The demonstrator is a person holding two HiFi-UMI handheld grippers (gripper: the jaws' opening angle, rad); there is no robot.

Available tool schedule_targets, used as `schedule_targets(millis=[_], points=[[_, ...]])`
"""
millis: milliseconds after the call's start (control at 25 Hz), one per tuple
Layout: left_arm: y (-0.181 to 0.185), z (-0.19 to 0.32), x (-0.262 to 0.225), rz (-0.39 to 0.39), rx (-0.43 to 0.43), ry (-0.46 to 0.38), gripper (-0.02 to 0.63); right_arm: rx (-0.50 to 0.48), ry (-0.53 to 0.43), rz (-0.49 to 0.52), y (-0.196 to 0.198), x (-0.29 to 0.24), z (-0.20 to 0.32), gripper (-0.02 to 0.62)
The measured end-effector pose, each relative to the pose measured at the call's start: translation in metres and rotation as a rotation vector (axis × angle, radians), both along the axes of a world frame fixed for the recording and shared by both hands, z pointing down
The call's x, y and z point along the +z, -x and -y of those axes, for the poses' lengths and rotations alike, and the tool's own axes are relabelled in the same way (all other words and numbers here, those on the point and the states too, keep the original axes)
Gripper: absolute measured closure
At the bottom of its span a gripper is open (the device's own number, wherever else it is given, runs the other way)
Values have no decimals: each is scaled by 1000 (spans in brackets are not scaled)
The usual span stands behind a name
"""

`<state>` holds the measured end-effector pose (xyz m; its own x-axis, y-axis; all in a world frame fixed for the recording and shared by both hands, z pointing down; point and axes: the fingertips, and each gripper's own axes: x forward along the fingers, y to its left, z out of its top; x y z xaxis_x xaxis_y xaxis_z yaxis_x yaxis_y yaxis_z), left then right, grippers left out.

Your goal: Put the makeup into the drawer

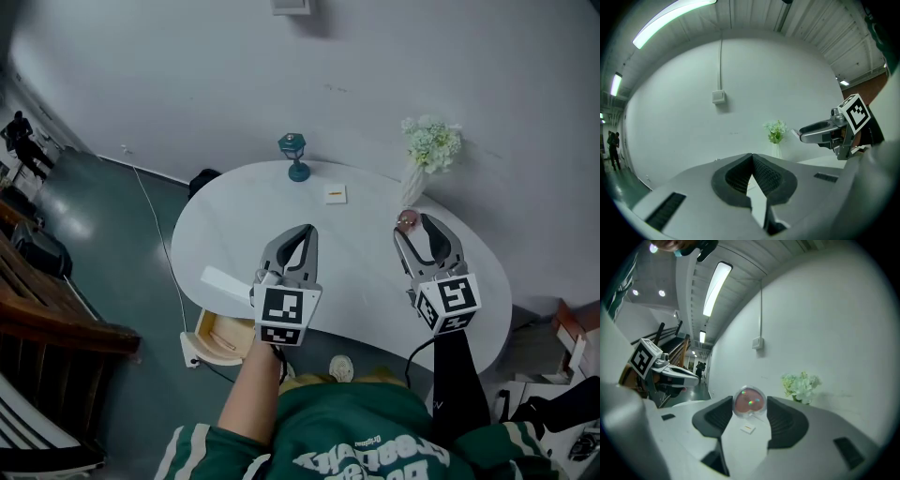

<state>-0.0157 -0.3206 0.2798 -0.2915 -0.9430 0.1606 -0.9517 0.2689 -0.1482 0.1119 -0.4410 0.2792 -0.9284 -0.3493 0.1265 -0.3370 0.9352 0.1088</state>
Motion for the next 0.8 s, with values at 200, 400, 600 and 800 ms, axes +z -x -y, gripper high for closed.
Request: schedule_targets(millis=[200, 400, 600, 800], points=[[35, -53, 5, 9, -131, 25, 607, -133, 17, -9, 53, 8, -35, 359], [78, -128, 11, 2, -288, 50, 606, -291, 32, -13, 117, 15, -97, 359], [113, -207, 14, 6, -430, 59, 606, -442, 37, -21, 171, 21, -168, 359], [142, -285, 19, -11, -542, 74, 607, -553, 43, -21, 221, 21, -239, 359]])
